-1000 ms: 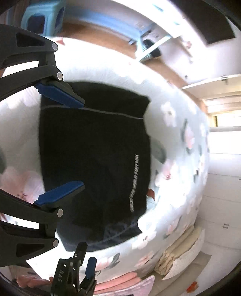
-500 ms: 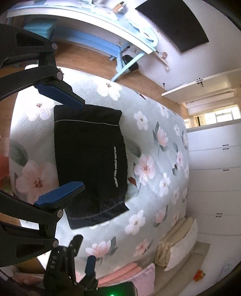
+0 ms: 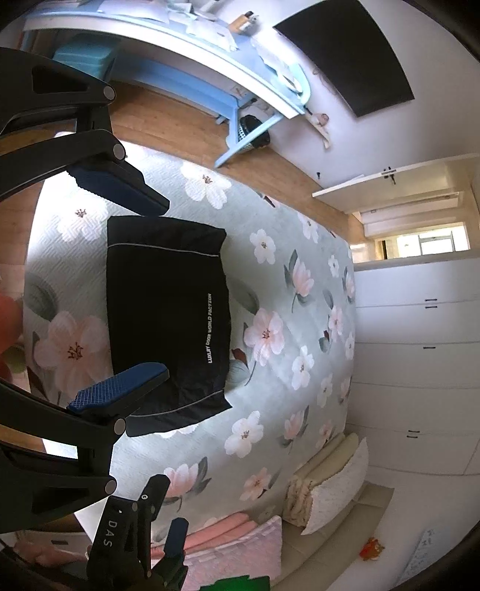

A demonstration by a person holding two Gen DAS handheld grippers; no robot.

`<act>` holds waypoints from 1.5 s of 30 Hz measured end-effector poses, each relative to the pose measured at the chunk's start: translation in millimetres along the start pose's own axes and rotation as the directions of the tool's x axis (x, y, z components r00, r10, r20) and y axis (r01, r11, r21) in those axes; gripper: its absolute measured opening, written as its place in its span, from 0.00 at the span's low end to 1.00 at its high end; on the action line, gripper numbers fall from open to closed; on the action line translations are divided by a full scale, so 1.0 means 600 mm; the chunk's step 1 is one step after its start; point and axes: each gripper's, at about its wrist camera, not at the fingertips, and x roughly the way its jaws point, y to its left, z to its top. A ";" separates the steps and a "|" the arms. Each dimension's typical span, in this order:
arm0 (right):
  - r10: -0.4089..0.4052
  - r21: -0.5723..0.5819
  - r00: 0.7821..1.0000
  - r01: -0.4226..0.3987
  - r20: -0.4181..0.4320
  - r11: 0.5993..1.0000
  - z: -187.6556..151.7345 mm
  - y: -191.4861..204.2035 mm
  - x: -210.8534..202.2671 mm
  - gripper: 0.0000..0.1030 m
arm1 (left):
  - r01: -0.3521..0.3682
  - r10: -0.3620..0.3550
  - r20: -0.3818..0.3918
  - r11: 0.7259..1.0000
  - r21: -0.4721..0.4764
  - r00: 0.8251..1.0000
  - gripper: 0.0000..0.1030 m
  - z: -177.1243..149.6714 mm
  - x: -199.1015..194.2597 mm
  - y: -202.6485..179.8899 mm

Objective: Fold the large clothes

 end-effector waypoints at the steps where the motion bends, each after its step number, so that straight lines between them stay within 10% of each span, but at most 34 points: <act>1: -0.003 0.001 1.000 0.003 0.009 1.000 0.004 0.004 -0.009 0.79 | -0.002 0.002 0.001 1.000 0.001 1.000 0.81 0.003 -0.004 0.001; 45: -0.061 0.099 0.998 0.064 -0.034 0.993 0.066 0.058 -0.029 0.80 | 0.020 -0.020 -0.074 1.000 -0.002 0.997 0.81 0.089 0.028 0.041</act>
